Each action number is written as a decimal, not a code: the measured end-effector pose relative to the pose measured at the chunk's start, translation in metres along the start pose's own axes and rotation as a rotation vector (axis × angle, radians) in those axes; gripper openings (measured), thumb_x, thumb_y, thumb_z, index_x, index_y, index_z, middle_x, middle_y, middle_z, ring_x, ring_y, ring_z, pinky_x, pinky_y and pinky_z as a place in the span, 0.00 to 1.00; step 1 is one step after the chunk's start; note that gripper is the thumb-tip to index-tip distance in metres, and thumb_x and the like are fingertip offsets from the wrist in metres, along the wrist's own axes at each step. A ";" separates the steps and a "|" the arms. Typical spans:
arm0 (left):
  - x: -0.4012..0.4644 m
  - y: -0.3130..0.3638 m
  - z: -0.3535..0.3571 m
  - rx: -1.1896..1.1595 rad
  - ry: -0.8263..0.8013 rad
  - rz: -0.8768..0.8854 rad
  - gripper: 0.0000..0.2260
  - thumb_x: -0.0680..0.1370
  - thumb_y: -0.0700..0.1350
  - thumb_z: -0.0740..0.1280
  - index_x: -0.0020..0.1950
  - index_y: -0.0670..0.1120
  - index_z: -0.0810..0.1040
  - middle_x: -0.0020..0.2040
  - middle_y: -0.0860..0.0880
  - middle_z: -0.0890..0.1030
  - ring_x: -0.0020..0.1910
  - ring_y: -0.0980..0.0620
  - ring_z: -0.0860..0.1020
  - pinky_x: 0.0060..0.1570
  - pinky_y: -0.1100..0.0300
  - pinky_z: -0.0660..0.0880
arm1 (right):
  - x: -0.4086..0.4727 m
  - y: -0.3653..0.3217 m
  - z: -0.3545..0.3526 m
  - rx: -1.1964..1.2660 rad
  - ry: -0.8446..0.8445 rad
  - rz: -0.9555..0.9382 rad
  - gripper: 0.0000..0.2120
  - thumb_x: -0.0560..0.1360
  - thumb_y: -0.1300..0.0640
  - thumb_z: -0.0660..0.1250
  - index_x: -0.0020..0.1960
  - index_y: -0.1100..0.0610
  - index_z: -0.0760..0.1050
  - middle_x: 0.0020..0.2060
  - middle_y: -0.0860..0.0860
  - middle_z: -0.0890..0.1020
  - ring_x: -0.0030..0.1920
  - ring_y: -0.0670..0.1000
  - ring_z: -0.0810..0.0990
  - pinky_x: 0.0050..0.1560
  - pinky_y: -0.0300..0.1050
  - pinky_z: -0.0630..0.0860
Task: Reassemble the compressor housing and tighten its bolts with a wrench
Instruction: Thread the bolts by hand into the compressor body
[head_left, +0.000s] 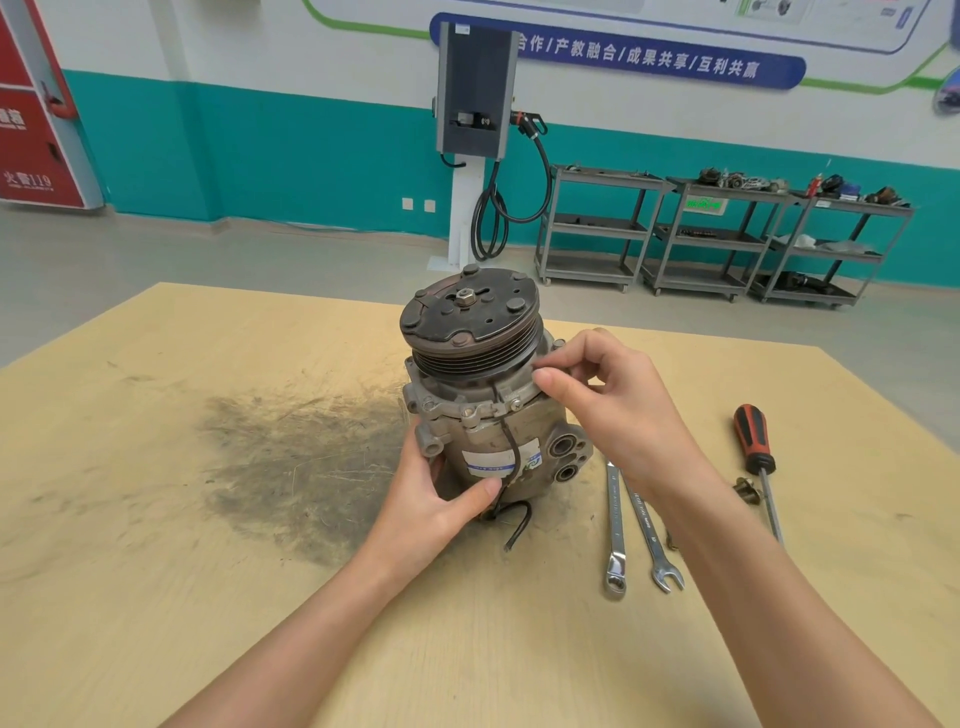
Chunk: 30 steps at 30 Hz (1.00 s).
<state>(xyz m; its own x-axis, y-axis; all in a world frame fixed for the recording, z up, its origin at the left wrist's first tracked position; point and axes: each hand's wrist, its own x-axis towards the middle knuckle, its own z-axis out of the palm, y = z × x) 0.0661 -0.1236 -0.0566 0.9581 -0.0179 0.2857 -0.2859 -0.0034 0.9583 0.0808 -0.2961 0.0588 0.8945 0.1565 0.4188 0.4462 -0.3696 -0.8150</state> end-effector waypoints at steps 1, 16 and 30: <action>0.000 0.000 0.000 -0.002 0.001 0.001 0.34 0.70 0.43 0.74 0.72 0.49 0.64 0.66 0.60 0.76 0.68 0.63 0.72 0.62 0.72 0.67 | 0.000 0.001 -0.003 0.005 -0.013 0.001 0.02 0.74 0.60 0.71 0.46 0.54 0.80 0.44 0.58 0.79 0.46 0.55 0.77 0.48 0.47 0.76; 0.003 -0.007 0.001 -0.008 0.000 0.025 0.33 0.72 0.42 0.76 0.72 0.51 0.64 0.65 0.63 0.76 0.67 0.64 0.72 0.61 0.74 0.68 | -0.053 0.090 -0.106 -0.729 -0.296 0.407 0.05 0.73 0.51 0.72 0.40 0.44 0.78 0.35 0.43 0.78 0.35 0.42 0.75 0.35 0.30 0.69; 0.004 -0.008 0.000 -0.022 -0.023 0.017 0.33 0.71 0.42 0.74 0.73 0.49 0.63 0.65 0.61 0.77 0.67 0.61 0.73 0.63 0.70 0.69 | -0.086 0.084 -0.077 -0.979 -0.309 0.382 0.05 0.78 0.50 0.64 0.51 0.46 0.68 0.44 0.43 0.75 0.46 0.48 0.76 0.48 0.44 0.75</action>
<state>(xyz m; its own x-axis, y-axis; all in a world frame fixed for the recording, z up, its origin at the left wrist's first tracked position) 0.0720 -0.1237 -0.0632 0.9525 -0.0406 0.3018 -0.3013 0.0190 0.9534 0.0393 -0.4112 -0.0147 0.9985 0.0495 -0.0241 0.0456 -0.9890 -0.1410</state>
